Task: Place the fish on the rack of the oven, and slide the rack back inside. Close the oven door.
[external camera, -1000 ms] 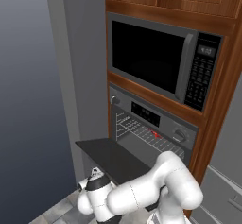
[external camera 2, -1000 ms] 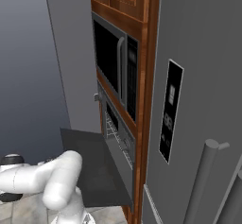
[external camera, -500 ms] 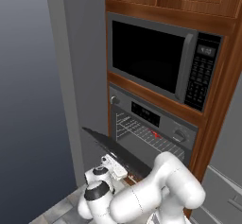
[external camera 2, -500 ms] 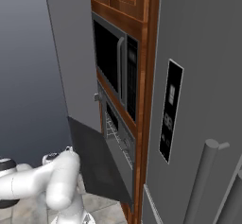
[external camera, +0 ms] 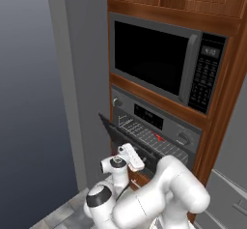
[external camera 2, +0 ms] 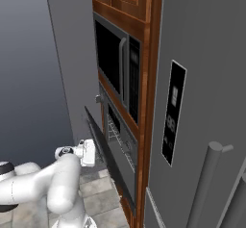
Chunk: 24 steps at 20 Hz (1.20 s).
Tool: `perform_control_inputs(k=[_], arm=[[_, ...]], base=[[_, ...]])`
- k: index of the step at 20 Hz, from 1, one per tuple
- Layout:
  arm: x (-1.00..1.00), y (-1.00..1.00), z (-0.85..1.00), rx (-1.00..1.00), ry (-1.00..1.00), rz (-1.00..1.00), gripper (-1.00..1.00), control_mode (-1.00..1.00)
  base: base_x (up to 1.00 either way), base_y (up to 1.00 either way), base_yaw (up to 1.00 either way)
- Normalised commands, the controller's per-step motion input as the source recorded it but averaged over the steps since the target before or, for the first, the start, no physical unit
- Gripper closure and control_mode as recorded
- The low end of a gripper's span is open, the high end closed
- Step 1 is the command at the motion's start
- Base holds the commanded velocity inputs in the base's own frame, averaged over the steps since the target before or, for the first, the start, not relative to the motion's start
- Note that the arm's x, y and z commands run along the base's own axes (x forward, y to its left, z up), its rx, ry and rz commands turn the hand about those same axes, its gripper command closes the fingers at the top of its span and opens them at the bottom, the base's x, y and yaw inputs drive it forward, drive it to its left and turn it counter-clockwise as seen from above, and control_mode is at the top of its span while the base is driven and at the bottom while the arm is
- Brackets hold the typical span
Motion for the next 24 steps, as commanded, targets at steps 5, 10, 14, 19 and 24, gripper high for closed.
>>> perform_control_inputs(k=[5, 10, 14, 19, 24], arm=[[0.55, -1.00, 0.38, 0.00, -0.09, -0.10, -1.00, -1.00], [0.92, -1.00, 0.06, 0.01, -0.01, -0.02, -1.00, -1.00], [1.00, -1.00, -0.09, 0.10, 0.09, 0.00, -1.00, -1.00], [0.66, -0.81, -0.30, 0.08, 0.07, 0.02, -1.00, -1.00], [0.00, -0.23, 0.00, 0.00, 0.00, 0.00, -1.00, -1.00]], base=[[0.00, 0.00, 0.00], [0.00, 0.00, 0.00], [0.00, 0.00, 0.00], [0.00, 0.00, 0.00], [0.00, 0.00, 0.00]])
